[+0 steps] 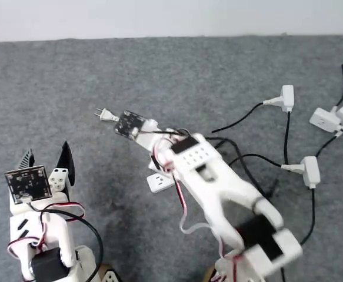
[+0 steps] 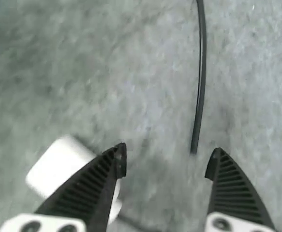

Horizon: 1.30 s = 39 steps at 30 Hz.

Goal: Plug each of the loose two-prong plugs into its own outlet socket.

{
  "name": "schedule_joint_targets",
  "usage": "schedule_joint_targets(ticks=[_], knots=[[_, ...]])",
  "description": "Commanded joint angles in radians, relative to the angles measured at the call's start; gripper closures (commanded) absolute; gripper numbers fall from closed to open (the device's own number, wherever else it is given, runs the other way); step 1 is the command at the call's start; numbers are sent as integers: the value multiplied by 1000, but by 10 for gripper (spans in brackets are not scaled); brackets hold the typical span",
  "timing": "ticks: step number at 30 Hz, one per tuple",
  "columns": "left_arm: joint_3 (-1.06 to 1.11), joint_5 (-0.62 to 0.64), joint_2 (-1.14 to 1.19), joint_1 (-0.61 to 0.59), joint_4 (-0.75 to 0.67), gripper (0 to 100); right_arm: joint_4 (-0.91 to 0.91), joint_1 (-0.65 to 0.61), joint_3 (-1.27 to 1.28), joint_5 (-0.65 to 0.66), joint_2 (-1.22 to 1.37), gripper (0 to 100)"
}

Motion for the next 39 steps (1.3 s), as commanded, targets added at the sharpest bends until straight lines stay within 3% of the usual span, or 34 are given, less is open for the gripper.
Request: schedule_joint_targets(ticks=[1, 8, 14, 26, 39], knots=[[-7, 5, -3, -6, -6, 748, 39, -30, -261, -12, 168, 728], [-7, 5, -3, -8, -6, 748, 226, -114, -690, -15, 469, 728], [-8, 3, -3, -9, -8, 747, 265, -157, -970, -78, 613, 728], [-7, -23, -3, -9, -20, 747, 265, -165, -1448, -83, 915, 728], [-5, -23, -3, -9, -18, 747, 489, -165, -1884, -153, 1125, 728]])
